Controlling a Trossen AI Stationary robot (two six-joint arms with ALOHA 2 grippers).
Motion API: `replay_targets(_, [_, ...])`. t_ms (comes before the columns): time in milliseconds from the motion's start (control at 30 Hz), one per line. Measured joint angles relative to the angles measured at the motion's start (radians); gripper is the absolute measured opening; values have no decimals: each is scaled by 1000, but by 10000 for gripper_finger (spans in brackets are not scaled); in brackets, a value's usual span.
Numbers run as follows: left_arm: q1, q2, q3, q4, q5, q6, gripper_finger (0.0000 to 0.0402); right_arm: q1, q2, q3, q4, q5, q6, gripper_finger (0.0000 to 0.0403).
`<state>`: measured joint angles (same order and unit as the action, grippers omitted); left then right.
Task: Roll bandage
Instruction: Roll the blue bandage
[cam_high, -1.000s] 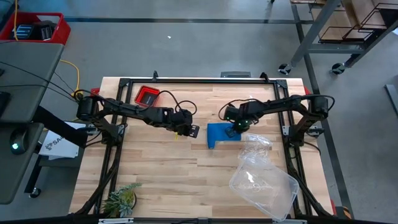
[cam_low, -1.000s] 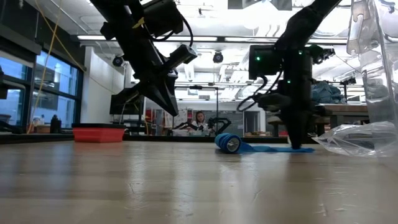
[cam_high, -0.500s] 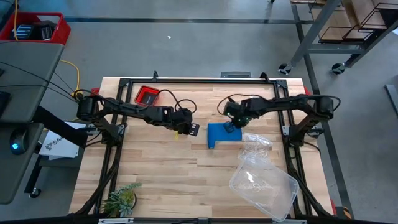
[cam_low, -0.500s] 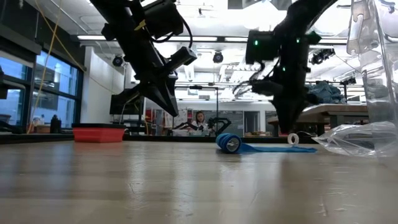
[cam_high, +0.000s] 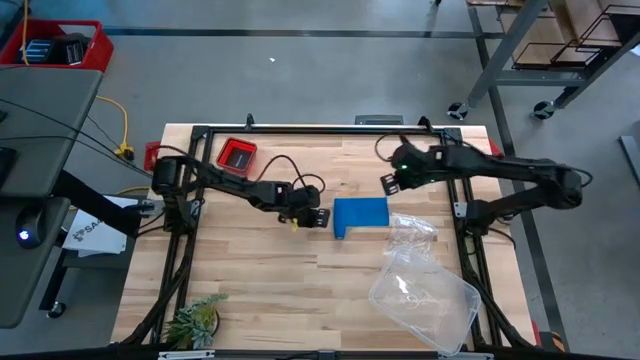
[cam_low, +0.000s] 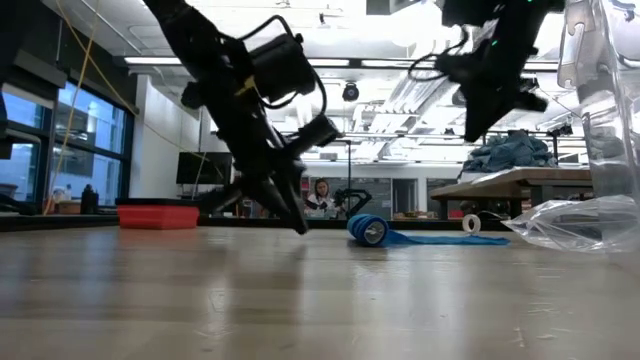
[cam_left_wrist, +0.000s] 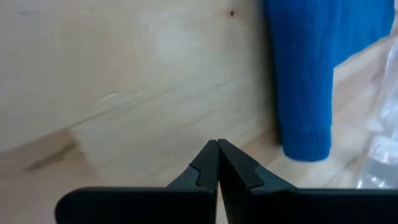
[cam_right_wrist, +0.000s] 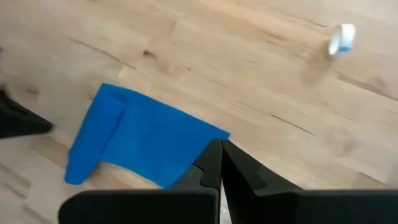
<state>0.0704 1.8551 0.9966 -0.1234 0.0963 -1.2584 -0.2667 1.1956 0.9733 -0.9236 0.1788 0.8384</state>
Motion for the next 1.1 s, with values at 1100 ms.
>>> replay_targets(1100, [22, 218, 387, 293, 29, 57, 0, 60, -196, 0, -37, 68, 34, 0])
